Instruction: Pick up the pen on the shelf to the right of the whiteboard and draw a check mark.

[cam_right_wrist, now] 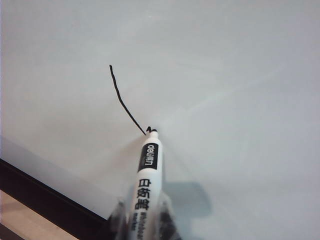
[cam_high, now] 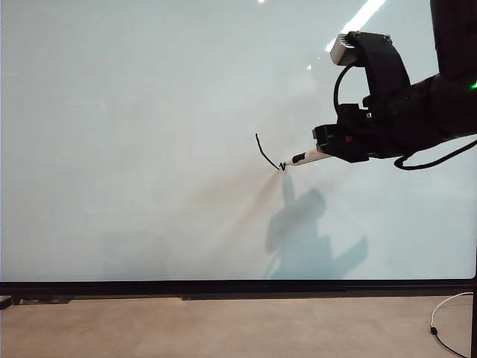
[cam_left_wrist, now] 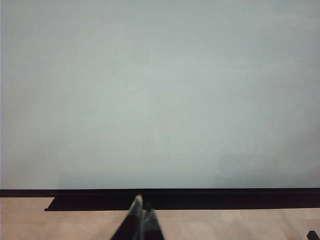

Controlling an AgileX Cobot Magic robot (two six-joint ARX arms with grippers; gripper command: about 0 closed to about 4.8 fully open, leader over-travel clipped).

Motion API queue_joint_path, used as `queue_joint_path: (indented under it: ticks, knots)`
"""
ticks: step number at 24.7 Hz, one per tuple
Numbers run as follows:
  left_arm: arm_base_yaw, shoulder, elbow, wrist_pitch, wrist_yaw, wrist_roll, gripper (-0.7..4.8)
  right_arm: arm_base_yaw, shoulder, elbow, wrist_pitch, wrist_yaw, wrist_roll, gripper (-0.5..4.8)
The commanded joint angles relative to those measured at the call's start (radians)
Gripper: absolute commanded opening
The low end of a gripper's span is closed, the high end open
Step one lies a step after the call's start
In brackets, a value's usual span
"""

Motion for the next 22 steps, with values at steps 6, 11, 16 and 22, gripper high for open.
queue_joint_path:
  ticks: [6, 11, 16, 22]
  knots:
    - [0.0, 0.0, 0.003, 0.013, 0.0, 0.005, -0.05, 0.0, -0.067, 0.003, -0.04, 0.032, -0.04, -0.07]
    - [0.0, 0.0, 0.003, 0.013, 0.0, 0.004, -0.04, 0.0, -0.081, 0.003, -0.058, 0.039, -0.041, -0.07]
    - [0.0, 0.0, 0.003, 0.013, 0.0, 0.005, -0.04, 0.0, -0.089, 0.003, -0.06, 0.045, -0.042, -0.07]
    - [0.0, 0.0, 0.003, 0.013, 0.0, 0.005, -0.04, -0.001, -0.12, 0.003, -0.088, 0.065, -0.063, -0.07]
